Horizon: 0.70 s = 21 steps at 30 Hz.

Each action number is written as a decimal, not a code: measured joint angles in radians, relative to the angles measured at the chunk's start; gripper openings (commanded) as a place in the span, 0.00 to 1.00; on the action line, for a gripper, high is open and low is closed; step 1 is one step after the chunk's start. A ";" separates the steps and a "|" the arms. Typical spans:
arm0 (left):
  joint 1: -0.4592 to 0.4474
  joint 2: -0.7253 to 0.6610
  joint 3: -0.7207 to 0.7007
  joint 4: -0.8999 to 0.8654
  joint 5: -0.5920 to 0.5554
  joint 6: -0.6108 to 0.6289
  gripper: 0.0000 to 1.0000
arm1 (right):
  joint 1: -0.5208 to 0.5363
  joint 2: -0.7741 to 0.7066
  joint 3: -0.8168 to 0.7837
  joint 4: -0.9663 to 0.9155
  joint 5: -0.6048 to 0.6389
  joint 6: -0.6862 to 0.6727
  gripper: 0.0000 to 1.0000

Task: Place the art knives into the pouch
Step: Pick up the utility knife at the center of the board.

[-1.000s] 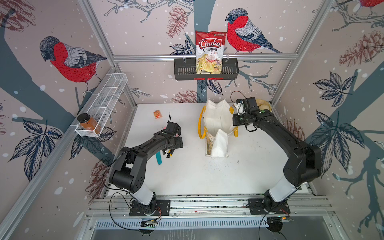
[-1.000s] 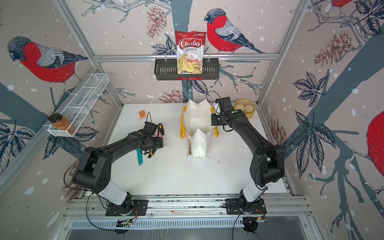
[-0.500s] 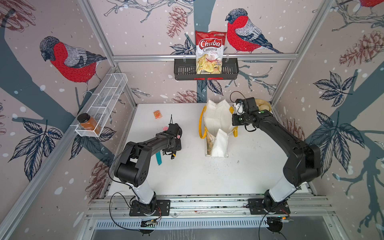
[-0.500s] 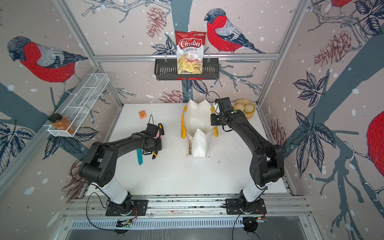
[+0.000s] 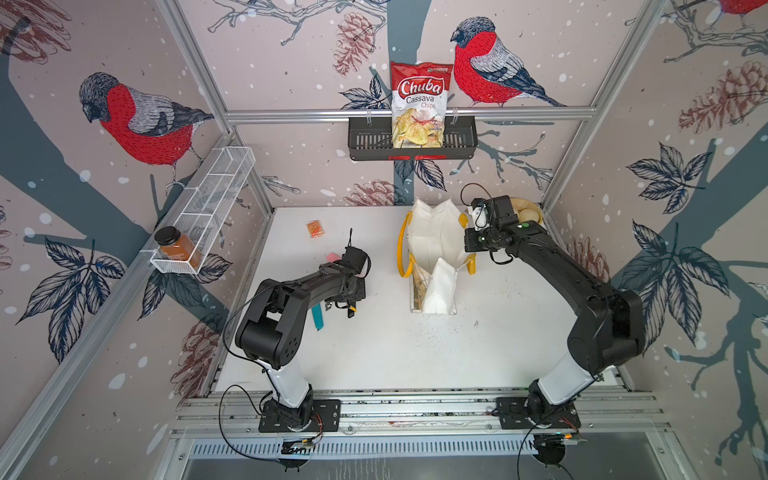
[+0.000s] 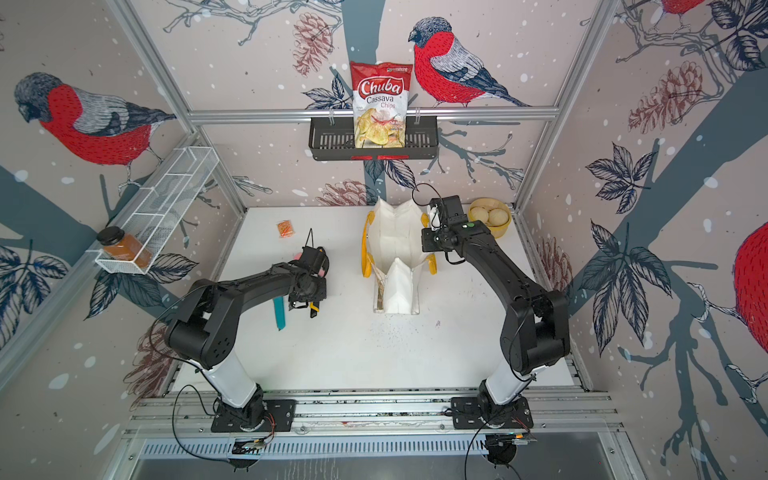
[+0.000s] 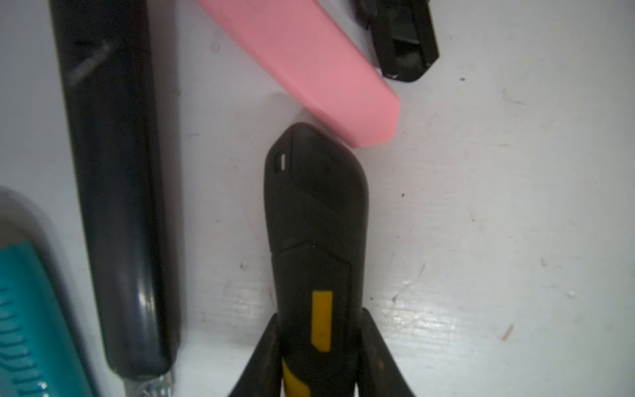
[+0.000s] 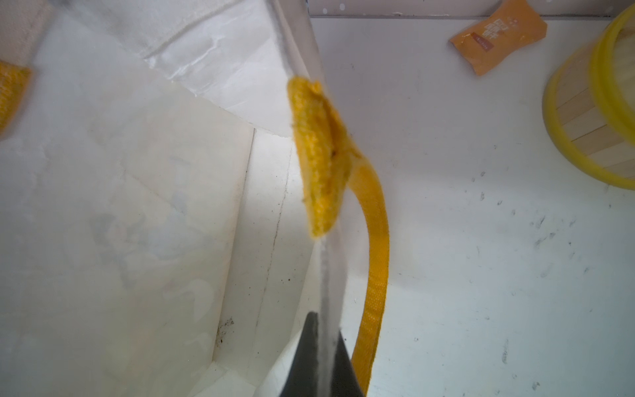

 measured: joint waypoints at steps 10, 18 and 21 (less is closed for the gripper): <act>-0.050 -0.105 0.175 -0.107 0.002 0.002 0.18 | 0.000 0.000 -0.001 0.000 0.000 0.000 0.00; -0.092 -0.112 0.496 -0.207 0.003 0.026 0.17 | 0.003 -0.001 -0.001 0.002 -0.011 0.000 0.00; -0.108 -0.076 0.649 -0.223 0.005 0.039 0.16 | 0.008 -0.001 0.001 0.005 -0.021 0.000 0.00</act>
